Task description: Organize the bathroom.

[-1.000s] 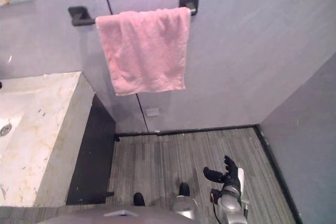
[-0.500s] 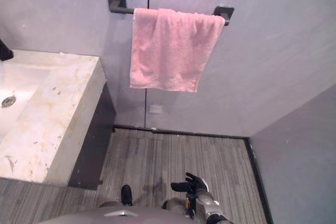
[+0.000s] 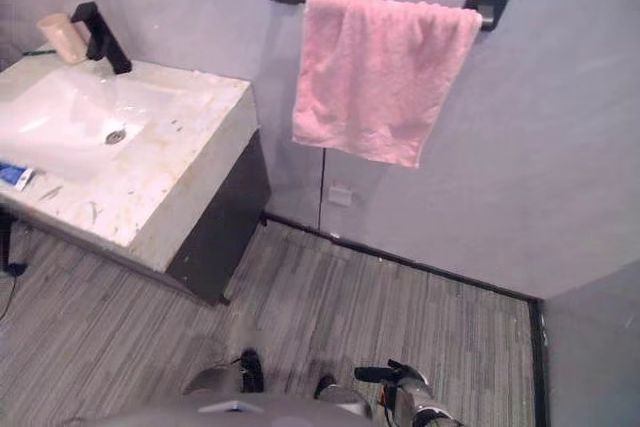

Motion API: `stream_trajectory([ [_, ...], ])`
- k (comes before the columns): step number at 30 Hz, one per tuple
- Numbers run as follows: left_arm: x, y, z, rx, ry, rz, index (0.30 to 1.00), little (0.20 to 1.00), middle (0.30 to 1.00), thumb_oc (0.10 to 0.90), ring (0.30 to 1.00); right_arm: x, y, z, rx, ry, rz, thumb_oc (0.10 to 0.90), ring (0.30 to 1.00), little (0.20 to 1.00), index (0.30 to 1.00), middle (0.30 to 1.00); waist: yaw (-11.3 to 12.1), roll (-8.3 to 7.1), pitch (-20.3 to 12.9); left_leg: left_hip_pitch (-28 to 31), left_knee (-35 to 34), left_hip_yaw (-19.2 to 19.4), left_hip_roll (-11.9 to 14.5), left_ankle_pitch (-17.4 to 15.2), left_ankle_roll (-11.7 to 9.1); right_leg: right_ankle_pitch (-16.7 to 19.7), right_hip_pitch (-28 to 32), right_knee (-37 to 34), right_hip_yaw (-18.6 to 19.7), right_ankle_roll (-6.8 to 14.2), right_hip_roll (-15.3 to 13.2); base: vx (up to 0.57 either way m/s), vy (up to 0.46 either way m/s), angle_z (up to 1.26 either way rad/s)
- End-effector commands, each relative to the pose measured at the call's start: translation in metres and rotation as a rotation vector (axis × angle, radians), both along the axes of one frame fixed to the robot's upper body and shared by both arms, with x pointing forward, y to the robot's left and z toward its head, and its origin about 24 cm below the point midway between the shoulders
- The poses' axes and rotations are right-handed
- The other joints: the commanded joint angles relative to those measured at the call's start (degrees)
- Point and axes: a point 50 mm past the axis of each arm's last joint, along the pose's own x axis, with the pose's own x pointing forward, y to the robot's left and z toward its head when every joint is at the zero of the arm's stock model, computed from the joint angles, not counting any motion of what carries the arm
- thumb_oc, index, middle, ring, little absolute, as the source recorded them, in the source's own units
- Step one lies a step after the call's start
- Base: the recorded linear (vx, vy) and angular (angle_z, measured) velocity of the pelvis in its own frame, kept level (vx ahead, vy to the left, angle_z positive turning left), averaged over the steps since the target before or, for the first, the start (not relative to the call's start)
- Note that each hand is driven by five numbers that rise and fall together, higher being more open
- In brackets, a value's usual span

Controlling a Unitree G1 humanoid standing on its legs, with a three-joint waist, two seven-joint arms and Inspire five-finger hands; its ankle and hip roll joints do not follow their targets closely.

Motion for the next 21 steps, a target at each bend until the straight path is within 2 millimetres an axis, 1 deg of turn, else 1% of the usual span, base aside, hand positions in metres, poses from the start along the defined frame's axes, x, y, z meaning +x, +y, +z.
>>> stream_trajectory([
  [1,0.006,0.016,0.004,0.040,-0.023,0.020,0.900,0.900,0.900,0.800,0.900,0.018,-0.003,0.005,-0.019,-0.028,0.003,0.800,0.900,0.900,0.900,0.900,-0.5,-0.24,-0.1,0.9,3.8,0.4,-2.0,-5.6,3.8,-5.6,-4.3,4.5,8.3,4.4,0.2,-0.28,0.250,0.72],
  [2,0.009,0.017,0.004,0.038,-0.036,0.043,0.900,0.900,0.900,0.800,0.900,0.015,-0.006,0.005,-0.023,-0.016,-0.018,0.800,0.900,0.900,0.900,0.900,-1.1,0.02,-0.8,2.6,5.5,0.4,-0.8,-5.6,3.2,-5.2,-4.8,4.5,7.6,4.4,-0.5,-0.26,0.272,0.57],
  [3,0.009,0.017,0.004,0.039,-0.042,0.054,0.900,0.900,0.900,0.800,0.900,0.015,-0.006,0.005,-0.027,-0.014,-0.018,0.800,0.900,0.900,0.900,0.900,-1.4,0.17,-0.9,3.3,5.4,0.5,-0.4,-5.6,3.0,-5.2,-4.9,4.6,7.3,4.4,-0.6,-0.35,0.485,0.55],
  [4,0.009,0.017,0.004,0.042,-0.059,0.067,0.900,0.900,0.900,0.800,0.900,0.014,-0.010,0.006,-0.040,-0.012,-0.024,0.800,0.900,0.900,0.900,0.900,-2.3,1.10,-1.7,7.9,2.7,1.0,1.7,-5.1,1.6,-4.1,-5.9,4.2,6.1,4.7,-1.5,-0.25,0.428,0.33],
  [5,0.010,0.018,0.004,0.046,-0.073,0.074,0.900,0.900,0.900,0.800,0.900,0.014,-0.010,0.006,-0.043,-0.011,-0.026,0.800,0.900,0.900,0.900,0.900,-2.5,1.39,-2.1,9.9,1.0,1.3,2.3,-4.9,1.2,-3.3,-6.8,4.2,5.5,5.0,-2.2,-0.22,0.407,0.45],
  [6,0.010,0.018,0.004,0.046,-0.080,0.081,0.900,0.900,0.900,0.800,0.900,0.014,-0.011,0.006,-0.045,-0.011,-0.024,0.800,0.900,0.900,0.900,0.900,-2.6,1.54,-2.1,10.5,0.5,1.3,2.5,-4.8,1.1,-3.2,-6.9,4.2,5.3,5.1,-2.3,-0.22,0.539,0.56],
  [7,0.015,0.017,0.004,0.056,-0.141,0.101,0.900,0.900,0.900,0.800,0.900,0.013,-0.014,0.007,-0.060,-0.010,-0.041,0.800,0.900,0.900,0.900,0.900,-3.5,2.65,-2.7,14.8,-5.7,2.9,4.2,-6.2,1.2,-1.8,-8.8,5.2,4.8,6.5,-4.2,-0.21,0.558,0.83],
  [9,0.019,0.017,0.005,0.075,-0.187,0.104,0.900,0.900,0.900,0.800,0.900,0.013,-0.015,0.007,-0.070,-0.011,-0.041,0.800,0.900,0.900,0.900,0.900,-3.9,2.95,-3.0,15.8,-9.3,2.6,3.4,-7.2,1.6,-1.0,-10.6,6.4,5.4,7.8,-5.5,-0.21,0.628,1.06],
  [10,0.025,0.018,0.006,0.121,-0.242,0.089,0.900,0.900,0.900,0.800,0.900,0.016,-0.018,0.009,-0.081,-0.030,-0.043,0.800,0.900,0.900,0.900,0.900,-4.5,3.19,-2.9,17.0,-14.1,2.8,1.7,-8.9,2.8,0.9,-13.1,7.8,7.0,10.4,-8.3,-0.27,0.845,0.81],
  [11,0.030,0.022,0.008,0.186,-0.307,0.058,0.900,0.900,0.900,0.800,0.900,0.024,-0.020,0.012,-0.066,-0.060,-0.081,0.800,0.900,0.900,0.900,0.900,-4.9,3.45,-2.7,17.8,-17.7,2.8,1.1,-8.9,3.3,2.5,-15.5,9.2,8.3,12.5,-10.4,-0.32,0.994,0.91],
  [12,0.040,0.025,0.013,0.265,-0.409,0.026,0.900,0.900,0.900,0.800,0.900,0.028,-0.023,0.014,-0.055,-0.075,-0.147,0.800,0.900,0.900,0.900,0.900,-5.1,3.71,-2.4,18.2,-19.8,2.6,0.2,-8.7,3.6,3.7,-16.2,9.5,9.4,13.5,-11.6,-0.22,0.641,0.70],
  [13,0.041,0.026,0.014,0.289,-0.424,0.025,0.900,0.900,0.900,0.800,0.900,0.029,-0.024,0.015,-0.056,-0.079,-0.165,0.800,0.900,0.900,0.900,0.900,-5.1,3.69,-2.5,18.0,-20.1,2.6,-0.1,-8.6,3.7,4.1,-16.5,9.4,9.7,13.7,-11.8,-0.15,0.506,0.76],
  [14,0.049,0.027,0.017,0.359,-0.486,0.017,0.900,0.900,0.900,0.800,0.900,0.030,-0.027,0.016,-0.055,-0.084,-0.182,0.800,0.900,0.900,0.900,0.900,-4.9,3.84,-2.3,17.5,-20.7,1.4,-1.0,-8.8,4.0,5.3,-16.9,9.5,10.8,13.6,-12.7,-0.17,0.599,0.56],
  [15,0.056,0.025,0.020,0.389,-0.534,0.044,0.900,0.900,0.900,0.800,0.900,0.030,-0.032,0.017,-0.063,-0.087,-0.170,0.800,0.900,0.900,0.900,0.900,-4.9,4.34,-2.1,16.3,-21.5,-1.4,-2.5,-8.4,4.7,6.2,-17.9,10.2,14.6,12.4,-12.5,-0.20,0.731,0.78],
  [16,0.059,0.024,0.021,0.413,-0.559,0.059,0.900,0.900,0.900,0.800,0.900,0.029,-0.033,0.017,-0.065,-0.078,-0.169,0.800,0.900,0.900,0.900,0.900,-5.2,4.91,-1.8,15.6,-21.8,-3.2,-3.0,-7.9,5.0,5.2,-18.4,12.1,17.6,11.2,-11.1,-0.19,0.710,1.16],
  [17,0.062,0.024,0.023,0.430,-0.580,0.063,0.900,0.900,0.900,0.800,0.900,0.027,-0.033,0.017,-0.064,-0.069,-0.161,0.800,0.900,0.900,0.900,0.900,-5.6,5.29,-1.7,14.8,-22.0,-4.4,-3.2,-7.2,5.2,4.2,-19.1,15.0,19.9,10.1,-9.5,-0.11,0.467,1.43],
  [18,0.064,0.024,0.023,0.429,-0.586,0.059,0.900,0.900,0.900,0.800,0.900,0.026,-0.033,0.017,-0.063,-0.066,-0.162,0.800,0.900,0.900,0.900,0.900,-5.9,5.48,-1.8,14.2,-22.2,-5.0,-3.2,-6.6,5.3,3.7,-19.6,16.9,21.1,9.5,-8.4,-0.09,0.474,1.51],
  [19,0.070,0.024,0.025,0.436,-0.613,0.045,0.900,0.900,0.900,0.800,0.900,0.021,-0.033,0.015,-0.048,-0.056,-0.195,0.800,0.900,0.900,0.900,0.900,-6.7,5.93,-1.5,13.9,-23.7,-6.5,-3.0,-4.9,5.5,2.0,-21.1,23.8,22.6,8.6,-4.3,-0.05,0.323,1.22],
  [20,0.071,0.024,0.025,0.438,-0.615,0.046,0.900,0.900,0.900,0.800,0.900,0.020,-0.033,0.015,-0.046,-0.054,-0.192,0.800,0.900,0.900,0.900,0.900,-6.7,5.96,-1.6,13.8,-23.8,-6.6,-3.0,-4.8,5.5,2.0,-21.3,24.0,22.7,8.5,-4.1,0.00,0.370,1.14],
  [21,0.078,0.025,0.028,0.448,-0.634,0.006,0.900,0.900,0.900,0.800,0.900,0.014,-0.032,0.012,-0.034,-0.037,-0.212,0.800,0.900,0.900,0.900,0.900,-7.6,5.93,-1.2,14.0,-25.0,-8.5,-3.1,-3.6,5.4,0.9,-22.8,27.9,23.3,8.2,-0.1,0.12,0.320,1.32],
])
